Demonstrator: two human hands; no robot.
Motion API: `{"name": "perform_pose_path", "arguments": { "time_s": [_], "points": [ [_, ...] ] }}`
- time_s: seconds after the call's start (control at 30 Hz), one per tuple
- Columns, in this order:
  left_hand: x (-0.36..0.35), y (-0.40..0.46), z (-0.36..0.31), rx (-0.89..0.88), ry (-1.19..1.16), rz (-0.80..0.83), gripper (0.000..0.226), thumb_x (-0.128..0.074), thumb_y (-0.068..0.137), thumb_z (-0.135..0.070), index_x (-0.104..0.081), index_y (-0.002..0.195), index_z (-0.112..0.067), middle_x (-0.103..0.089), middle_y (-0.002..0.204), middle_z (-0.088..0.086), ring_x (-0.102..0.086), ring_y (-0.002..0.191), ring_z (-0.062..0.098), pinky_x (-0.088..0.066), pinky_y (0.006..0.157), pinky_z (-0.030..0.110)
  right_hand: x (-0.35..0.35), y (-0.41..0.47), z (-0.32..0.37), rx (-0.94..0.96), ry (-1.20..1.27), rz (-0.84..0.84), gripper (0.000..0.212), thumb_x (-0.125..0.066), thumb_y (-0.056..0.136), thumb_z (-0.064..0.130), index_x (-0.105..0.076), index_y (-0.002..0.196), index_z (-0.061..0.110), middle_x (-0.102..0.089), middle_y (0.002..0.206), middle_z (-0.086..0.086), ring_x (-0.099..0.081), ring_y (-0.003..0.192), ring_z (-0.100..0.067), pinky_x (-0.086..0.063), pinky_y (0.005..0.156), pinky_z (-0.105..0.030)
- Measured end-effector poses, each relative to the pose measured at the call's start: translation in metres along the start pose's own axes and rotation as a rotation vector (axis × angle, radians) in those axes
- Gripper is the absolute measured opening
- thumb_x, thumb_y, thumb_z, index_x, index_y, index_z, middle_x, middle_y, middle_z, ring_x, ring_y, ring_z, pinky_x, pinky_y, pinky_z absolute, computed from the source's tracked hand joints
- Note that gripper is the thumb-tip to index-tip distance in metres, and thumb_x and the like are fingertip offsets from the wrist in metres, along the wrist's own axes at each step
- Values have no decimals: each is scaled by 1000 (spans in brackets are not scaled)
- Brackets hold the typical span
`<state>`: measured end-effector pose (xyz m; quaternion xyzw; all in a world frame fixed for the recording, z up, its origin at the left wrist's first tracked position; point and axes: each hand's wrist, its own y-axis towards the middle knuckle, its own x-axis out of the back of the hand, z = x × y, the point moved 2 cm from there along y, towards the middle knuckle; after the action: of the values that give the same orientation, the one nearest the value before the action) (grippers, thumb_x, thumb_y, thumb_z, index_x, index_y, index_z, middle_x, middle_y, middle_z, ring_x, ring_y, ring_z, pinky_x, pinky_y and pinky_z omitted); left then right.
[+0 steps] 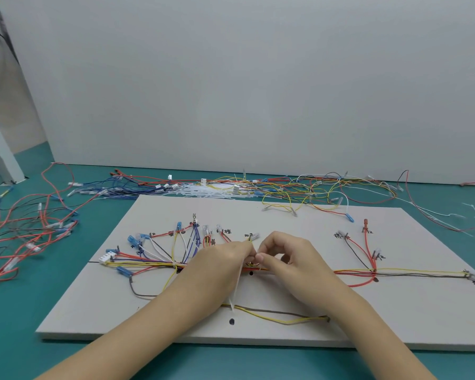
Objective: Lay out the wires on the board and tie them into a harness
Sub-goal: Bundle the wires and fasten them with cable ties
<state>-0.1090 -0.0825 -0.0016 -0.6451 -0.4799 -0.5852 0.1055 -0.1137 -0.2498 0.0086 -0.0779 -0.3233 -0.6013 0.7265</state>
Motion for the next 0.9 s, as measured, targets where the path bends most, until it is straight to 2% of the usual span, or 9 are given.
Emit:
{"name": "perform_pose_path", "arguments": {
  "time_s": [0.1, 0.2, 0.33, 0.53, 0.7, 0.9],
  "points": [
    [-1, 0, -3, -54, 80, 36, 10, -48, 98, -13, -54, 104, -16, -57, 93, 0, -57, 88, 23, -44, 68, 36, 2, 0, -2, -14, 28, -26, 14, -66, 88, 12, -64, 77, 20, -69, 72, 4, -57, 60, 1, -36, 57, -12],
    [0, 1, 0, -29, 29, 21, 13, -47, 100, -16, -57, 108, -16, -57, 98, 1, -57, 91, 23, -46, 75, 39, 1, -1, 0, 27, 15, -55, 14, -67, 87, 9, -63, 78, 20, -68, 70, 8, -59, 63, -1, -37, 57, -12],
    [2, 1, 1, 5, -90, -31, 14, -51, 100, -21, -63, 100, -14, -63, 92, 2, -58, 85, 20, -45, 76, 40, -1, -3, 3, 55, -42, -25, 15, -66, 88, 11, -62, 79, 23, -68, 72, 12, -61, 67, 1, -38, 59, -9],
    [-1, 2, 10, 64, -168, -55, 11, -56, 97, -27, -66, 96, -22, -67, 87, -1, -58, 86, 16, -47, 76, 38, -1, -2, 4, 76, -111, -29, 19, -66, 88, 15, -62, 76, 29, -67, 75, 16, -62, 72, -1, -39, 60, -10],
    [-3, 2, 13, 77, -155, -33, 9, -55, 97, -27, -63, 95, -27, -66, 87, -3, -57, 87, 16, -47, 76, 39, -2, -3, 5, 91, -145, -34, 14, -66, 87, 16, -64, 77, 26, -68, 70, 13, -59, 65, -2, -39, 59, -10],
    [-4, 3, 14, 96, -162, -27, 9, -54, 97, -28, -61, 93, -32, -65, 86, -6, -55, 87, 14, -45, 73, 34, -3, -4, 7, 110, -159, -27, 12, -65, 88, 16, -63, 78, 24, -67, 69, 15, -60, 68, -2, -39, 60, -11]
  ]
}}
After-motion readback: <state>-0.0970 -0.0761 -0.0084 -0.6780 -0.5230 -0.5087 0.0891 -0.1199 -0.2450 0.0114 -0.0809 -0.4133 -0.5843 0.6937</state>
